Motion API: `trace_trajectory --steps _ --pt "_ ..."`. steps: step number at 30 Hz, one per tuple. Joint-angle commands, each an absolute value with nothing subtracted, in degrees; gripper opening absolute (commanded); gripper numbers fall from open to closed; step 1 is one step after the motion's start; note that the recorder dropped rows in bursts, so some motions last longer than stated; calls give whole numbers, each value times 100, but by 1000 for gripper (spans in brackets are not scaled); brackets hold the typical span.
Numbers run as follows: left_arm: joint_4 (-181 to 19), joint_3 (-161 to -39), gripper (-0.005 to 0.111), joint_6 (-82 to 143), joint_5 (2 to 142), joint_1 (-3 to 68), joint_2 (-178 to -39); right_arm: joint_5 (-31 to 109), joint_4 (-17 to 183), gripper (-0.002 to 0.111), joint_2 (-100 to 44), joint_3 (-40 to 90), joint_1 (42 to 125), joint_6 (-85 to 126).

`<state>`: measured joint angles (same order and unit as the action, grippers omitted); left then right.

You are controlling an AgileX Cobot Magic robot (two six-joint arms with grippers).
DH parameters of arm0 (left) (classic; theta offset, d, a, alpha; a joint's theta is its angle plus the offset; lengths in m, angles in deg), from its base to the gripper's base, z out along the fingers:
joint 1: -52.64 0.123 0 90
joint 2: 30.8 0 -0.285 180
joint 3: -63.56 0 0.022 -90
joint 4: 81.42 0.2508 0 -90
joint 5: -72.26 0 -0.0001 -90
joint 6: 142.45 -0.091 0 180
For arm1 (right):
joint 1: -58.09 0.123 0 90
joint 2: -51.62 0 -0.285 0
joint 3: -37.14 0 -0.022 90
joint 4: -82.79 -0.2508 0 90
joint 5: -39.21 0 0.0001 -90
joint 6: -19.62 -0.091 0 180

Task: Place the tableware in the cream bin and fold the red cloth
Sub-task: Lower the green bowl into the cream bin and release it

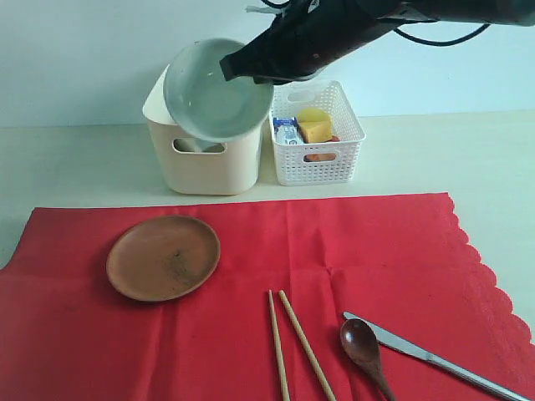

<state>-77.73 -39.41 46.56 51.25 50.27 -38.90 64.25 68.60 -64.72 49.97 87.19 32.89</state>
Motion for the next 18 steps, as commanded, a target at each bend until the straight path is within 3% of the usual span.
trace_trajectory --steps 1,18 --pt "-7768 -3922 0 4652 5189 5036 -3859 5877 6818 0 -6831 5530 8573 3641" --pt "-7768 -3922 0 4652 5189 5036 -3859 5409 6795 0 -8345 6951 8464 4398"
